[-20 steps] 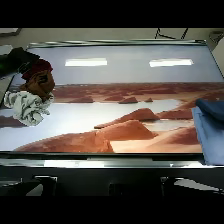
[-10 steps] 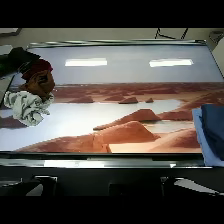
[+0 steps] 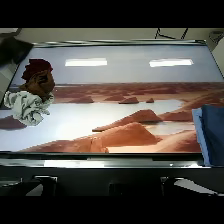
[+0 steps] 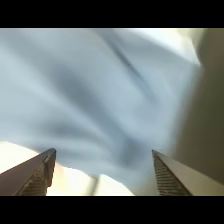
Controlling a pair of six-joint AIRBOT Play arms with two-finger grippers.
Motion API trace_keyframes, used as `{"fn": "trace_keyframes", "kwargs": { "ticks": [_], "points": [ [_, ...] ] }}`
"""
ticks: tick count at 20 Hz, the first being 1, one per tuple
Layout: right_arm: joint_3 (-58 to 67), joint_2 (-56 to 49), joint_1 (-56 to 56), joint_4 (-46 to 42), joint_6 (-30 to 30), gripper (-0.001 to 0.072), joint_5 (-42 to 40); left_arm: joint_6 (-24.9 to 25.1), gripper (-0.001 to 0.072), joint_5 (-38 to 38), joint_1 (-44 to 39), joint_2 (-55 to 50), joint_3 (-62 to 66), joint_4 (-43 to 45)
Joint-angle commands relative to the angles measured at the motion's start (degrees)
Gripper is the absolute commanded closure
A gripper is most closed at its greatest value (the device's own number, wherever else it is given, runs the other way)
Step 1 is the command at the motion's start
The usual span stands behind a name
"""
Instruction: Fold the clothes and pants, and hang the long-sleeved shirts on hangers.
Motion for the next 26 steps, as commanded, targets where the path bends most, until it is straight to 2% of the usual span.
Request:
{"fn": "trace_keyframes", "kwargs": {
  "ticks": [1,3,4,5,6,7,8,9,10,13,14,16,26],
  "points": [
    [20.0,0.2,6.1,16.0,-4.0,0.0012,-15.6,1.8,0.0686,6.4,-1.9,-3.2,8.3,11.0],
    [27.2,0.3,16.4,15.6,-4.8,0.0037,-18.5,-8.7,0.0685,-2.0,-2.3,-8.9,13.4,27.7],
    [27.6,0.4,21.9,15.2,-4.8,0.0036,-17.2,-11.5,0.0684,-8.2,-2.3,-11.7,13.7,33.5],
    [27.3,0.1,27.5,13.6,-4.7,0.0032,-13.3,-12.0,0.0677,-15.7,-2.3,-14.3,13.6,37.0],
    [26.2,-0.7,33.2,11.2,-3.6,0.0035,-7.8,-12.0,0.0526,-25.0,-2.3,-17.3,13.1,38.4],
    [24.2,-2.0,38.4,9.6,-2.7,0.0035,-1.8,-12.2,0.016,-33.8,-2.4,-19.9,12.0,38.0],
    [21.6,-3.3,42.4,9.5,-1.9,0.0035,3.3,-10.9,0.0002,-42.0,-2.5,-22.1,9.6,36.4],
    [18.4,-4.3,46.0,9.4,-1.5,0.0036,6.9,-8.0,-0.0005,-45.0,-2.8,-22.4,5.6,33.8],
    [14.6,-4.7,49.3,9.0,-1.5,0.0036,8.5,-6.8,-0.0005,-43.3,-3.5,-20.6,0.1,31.7],
    [7.5,-4.5,55.5,5.7,-1.1,0.0034,6.0,-9.6,-0.0005,-27.8,-5.8,-11.0,-14.4,31.3],
    [6.9,-4.6,56.7,3.3,-1.1,0.0033,5.9,-9.8,-0.0004,-25.2,-5.8,-8.9,-16.7,31.3],
    [6.8,-4.6,57.9,1.1,-1.1,0.0035,6.4,-9.6,-0.0005,-25.0,-5.6,-7.8,-17.1,31.9],
    [6.8,-4.6,57.9,1.5,-1.1,0.0035,6.4,-9.6,-0.0005,-24.5,-5.7,-8.1,-17.1,32.1]
  ]
}}
